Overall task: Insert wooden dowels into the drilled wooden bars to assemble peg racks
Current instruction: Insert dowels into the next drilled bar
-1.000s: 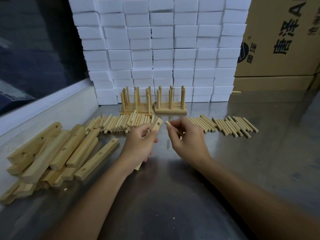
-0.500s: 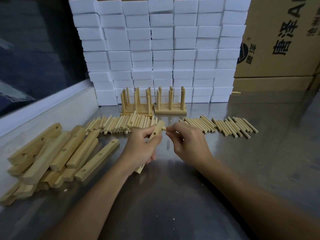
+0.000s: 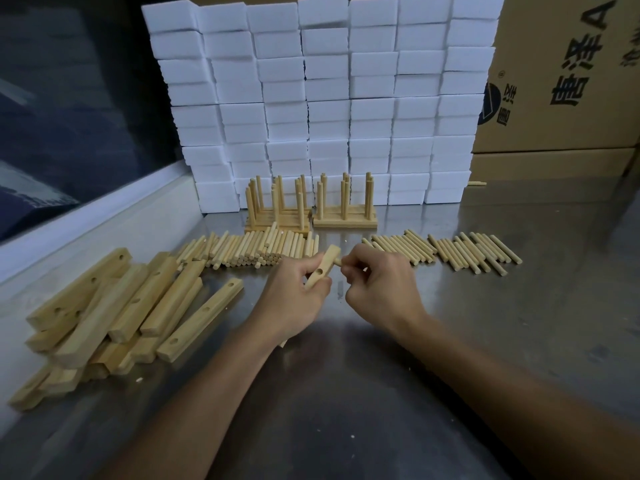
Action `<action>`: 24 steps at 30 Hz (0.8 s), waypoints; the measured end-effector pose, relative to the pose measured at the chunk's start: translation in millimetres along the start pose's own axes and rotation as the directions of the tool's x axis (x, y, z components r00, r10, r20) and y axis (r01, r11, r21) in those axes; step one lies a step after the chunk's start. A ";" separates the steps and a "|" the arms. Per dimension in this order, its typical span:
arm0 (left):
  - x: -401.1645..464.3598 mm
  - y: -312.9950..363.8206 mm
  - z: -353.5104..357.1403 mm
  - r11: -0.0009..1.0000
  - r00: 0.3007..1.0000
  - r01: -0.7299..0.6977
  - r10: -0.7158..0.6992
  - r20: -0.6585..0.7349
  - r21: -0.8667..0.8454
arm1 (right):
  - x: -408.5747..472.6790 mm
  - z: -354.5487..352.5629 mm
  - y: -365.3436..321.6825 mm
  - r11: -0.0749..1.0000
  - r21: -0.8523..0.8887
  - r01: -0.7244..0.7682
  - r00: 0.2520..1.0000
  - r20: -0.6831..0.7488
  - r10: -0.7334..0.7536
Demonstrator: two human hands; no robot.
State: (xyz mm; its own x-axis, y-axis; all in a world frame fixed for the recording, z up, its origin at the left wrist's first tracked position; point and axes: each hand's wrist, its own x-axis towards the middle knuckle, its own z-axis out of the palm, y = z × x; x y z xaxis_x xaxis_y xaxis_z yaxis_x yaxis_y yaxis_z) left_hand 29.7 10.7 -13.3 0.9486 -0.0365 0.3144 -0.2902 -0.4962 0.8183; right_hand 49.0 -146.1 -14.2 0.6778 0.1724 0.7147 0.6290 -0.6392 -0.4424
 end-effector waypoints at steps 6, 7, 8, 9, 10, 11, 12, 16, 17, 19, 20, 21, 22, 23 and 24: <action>-1.0 -0.8 -1.5 0.992 0.997 -0.071 0.071 0.005 0.104 | 10.9 -6.2 -2.6 0.816 0.344 -0.464 0.883 0.257 0.394; -0.4 -1.3 -1.7 0.989 0.996 -0.087 0.087 0.006 0.120 | 13.0 -9.0 -1.6 0.718 0.419 -0.556 0.830 0.322 0.455; 0.8 -2.3 -2.1 0.986 0.995 -0.102 0.102 0.009 0.133 | 14.4 -11.8 -0.8 0.599 0.474 -0.645 0.764 0.403 0.504; 1.9 -3.7 -1.9 0.982 0.993 -0.117 0.116 0.013 0.147 | 15.2 -14.1 -0.2 0.495 0.496 -0.713 0.700 0.479 0.529; 2.9 -4.6 -1.0 0.978 0.992 -0.128 0.126 0.021 0.163 | 15.2 -15.3 0.5 0.436 0.497 -0.750 0.660 0.524 0.539; 3.1 -5.8 0.4 0.978 0.992 -0.124 0.121 0.027 0.170 | 14.3 -14.9 0.6 0.428 0.491 -0.759 0.650 0.534 0.540; 2.9 -6.7 1.7 0.981 0.994 -0.109 0.106 0.027 0.162 | 13.1 -13.7 0.2 0.478 0.481 -0.735 0.678 0.508 0.531; 2.7 -8.3 4.9 0.994 0.998 -0.064 0.065 -0.003 0.090 | 2.5 -5.4 -2.0 0.933 0.165 -0.321 0.934 0.215 0.284; 2.1 -6.8 5.1 0.995 0.997 -0.072 0.072 0.002 0.073 | 0.8 -2.8 -2.8 0.980 0.034 -0.196 0.965 0.183 0.187; 0.7 -2.0 4.0 0.996 0.997 -0.078 0.077 0.008 0.040 | 1.1 0.2 -6.3 0.982 -0.178 -0.066 0.982 0.161 0.095; 0.3 -1.1 2.9 0.997 0.997 -0.071 0.071 0.008 0.031 | 2.5 1.0 -8.4 0.973 -0.218 -0.071 0.982 0.155 0.107; 0.3 -1.4 2.2 0.997 0.998 -0.064 0.064 0.009 0.031 | 4.0 1.6 -9.6 0.972 -0.204 -0.114 0.977 0.153 0.147; 0.5 -2.0 1.9 0.997 0.998 -0.060 0.059 0.012 0.039 | 5.7 1.3 -10.8 0.971 -0.143 -0.191 0.964 0.160 0.213; 0.4 -2.9 2.3 0.997 0.998 -0.057 0.056 0.018 0.053 | 7.8 0.4 -11.7 0.957 -0.056 -0.285 0.941 0.176 0.290; 0.5 -4.2 2.6 0.996 0.998 -0.055 0.054 0.020 0.066 | 10.5 -1.0 -11.7 0.927 0.038 -0.372 0.912 0.201 0.358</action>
State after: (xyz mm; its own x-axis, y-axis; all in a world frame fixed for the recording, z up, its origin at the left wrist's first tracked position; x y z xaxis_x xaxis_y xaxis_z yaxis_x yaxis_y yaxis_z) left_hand 31.7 10.5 -17.8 0.9340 -0.0807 0.3482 -0.3332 -0.5492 0.7664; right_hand 48.4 -137.6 -0.9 0.9197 0.0794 0.3844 0.3455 -0.6287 -0.6967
